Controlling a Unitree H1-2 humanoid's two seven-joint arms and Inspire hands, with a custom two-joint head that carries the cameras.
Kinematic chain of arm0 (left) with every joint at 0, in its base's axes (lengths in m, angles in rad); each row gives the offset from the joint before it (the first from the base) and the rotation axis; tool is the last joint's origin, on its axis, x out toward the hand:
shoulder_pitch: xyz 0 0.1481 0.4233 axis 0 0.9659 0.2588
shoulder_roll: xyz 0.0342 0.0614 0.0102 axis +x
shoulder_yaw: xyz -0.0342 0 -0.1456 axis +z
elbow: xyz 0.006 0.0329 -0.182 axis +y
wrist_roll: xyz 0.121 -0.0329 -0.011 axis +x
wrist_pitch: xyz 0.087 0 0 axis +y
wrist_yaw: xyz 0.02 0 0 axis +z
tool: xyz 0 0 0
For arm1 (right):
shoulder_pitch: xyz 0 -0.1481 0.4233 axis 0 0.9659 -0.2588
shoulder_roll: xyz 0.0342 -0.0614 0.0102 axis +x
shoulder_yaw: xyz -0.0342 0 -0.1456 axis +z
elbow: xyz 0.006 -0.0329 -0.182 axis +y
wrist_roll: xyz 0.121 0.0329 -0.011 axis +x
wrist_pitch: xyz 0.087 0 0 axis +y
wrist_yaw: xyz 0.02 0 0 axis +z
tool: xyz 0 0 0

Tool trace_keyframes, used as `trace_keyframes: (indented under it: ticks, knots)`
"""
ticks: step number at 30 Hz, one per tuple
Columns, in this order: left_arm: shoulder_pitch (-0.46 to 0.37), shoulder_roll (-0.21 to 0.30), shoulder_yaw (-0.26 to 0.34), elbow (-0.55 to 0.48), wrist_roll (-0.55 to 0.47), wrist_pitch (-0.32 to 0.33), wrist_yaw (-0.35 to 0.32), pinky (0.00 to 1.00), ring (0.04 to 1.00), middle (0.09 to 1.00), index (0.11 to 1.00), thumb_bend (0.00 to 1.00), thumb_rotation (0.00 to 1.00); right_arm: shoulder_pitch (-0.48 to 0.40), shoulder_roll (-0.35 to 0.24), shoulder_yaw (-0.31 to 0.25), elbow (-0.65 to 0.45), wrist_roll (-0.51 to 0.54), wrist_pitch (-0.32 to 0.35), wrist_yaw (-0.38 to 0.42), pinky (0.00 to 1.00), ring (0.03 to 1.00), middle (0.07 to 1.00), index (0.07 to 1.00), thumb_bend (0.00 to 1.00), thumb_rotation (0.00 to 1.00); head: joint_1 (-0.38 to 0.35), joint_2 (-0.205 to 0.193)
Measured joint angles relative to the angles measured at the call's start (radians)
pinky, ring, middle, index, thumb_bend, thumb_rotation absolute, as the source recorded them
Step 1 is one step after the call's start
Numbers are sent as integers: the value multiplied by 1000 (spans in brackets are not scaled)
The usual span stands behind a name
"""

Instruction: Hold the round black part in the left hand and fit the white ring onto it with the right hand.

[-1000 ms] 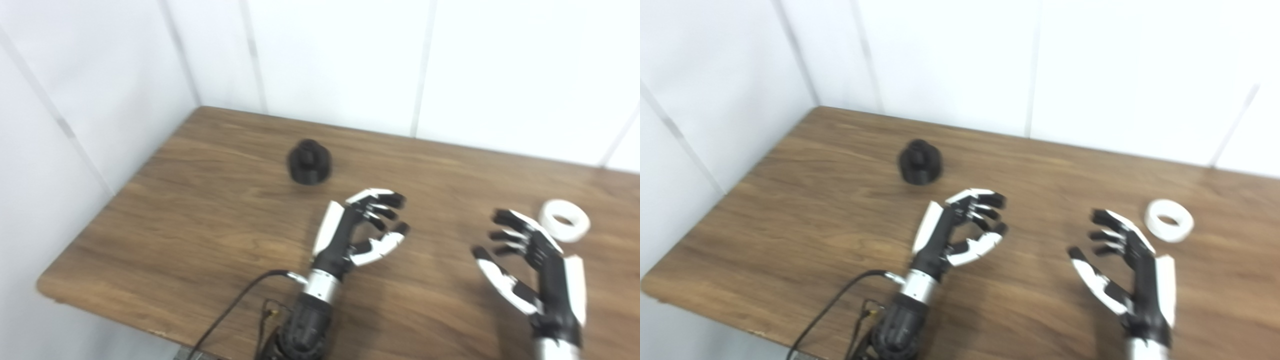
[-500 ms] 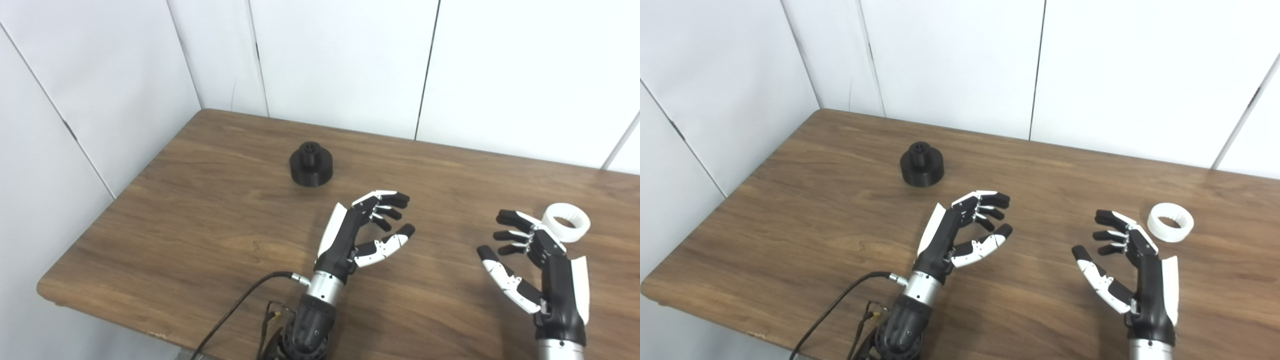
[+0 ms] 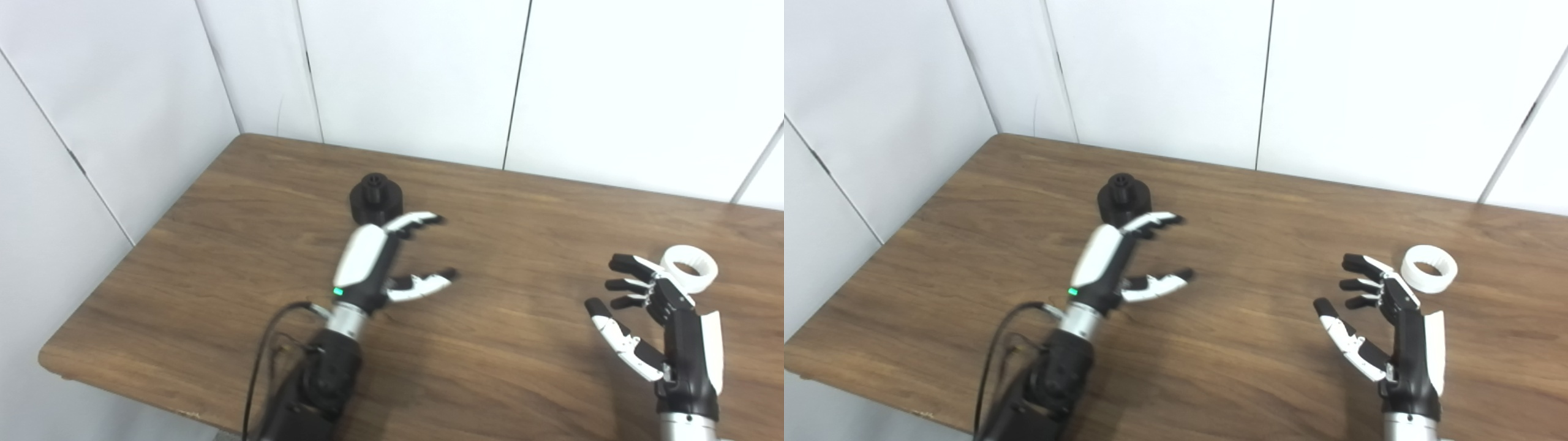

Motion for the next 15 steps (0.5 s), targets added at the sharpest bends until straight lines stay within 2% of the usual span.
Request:
trace_keyframes:
  ticks: [5, 8, 15]
  knots:
    - [-31, 14, 16, -44, 3, 37, -16, 704, 817, 848, 809, 761, 356, -4, 1, 1, 5, 1, -4, 0, 487, 617, 711, 710, 602, 271, 0, -2]
    - [-69, 67, 46, -67, 6, 66, -24, 714, 831, 853, 814, 781, 381, -12, 2, 1, 12, 4, -13, 0, 482, 613, 710, 710, 599, 269, 2, -5]
    - [-105, 137, 61, -71, 45, 112, -31, 714, 839, 878, 841, 775, 393, -18, 2, 1, 23, 7, -20, 0, 482, 612, 709, 708, 597, 262, 5, -11]
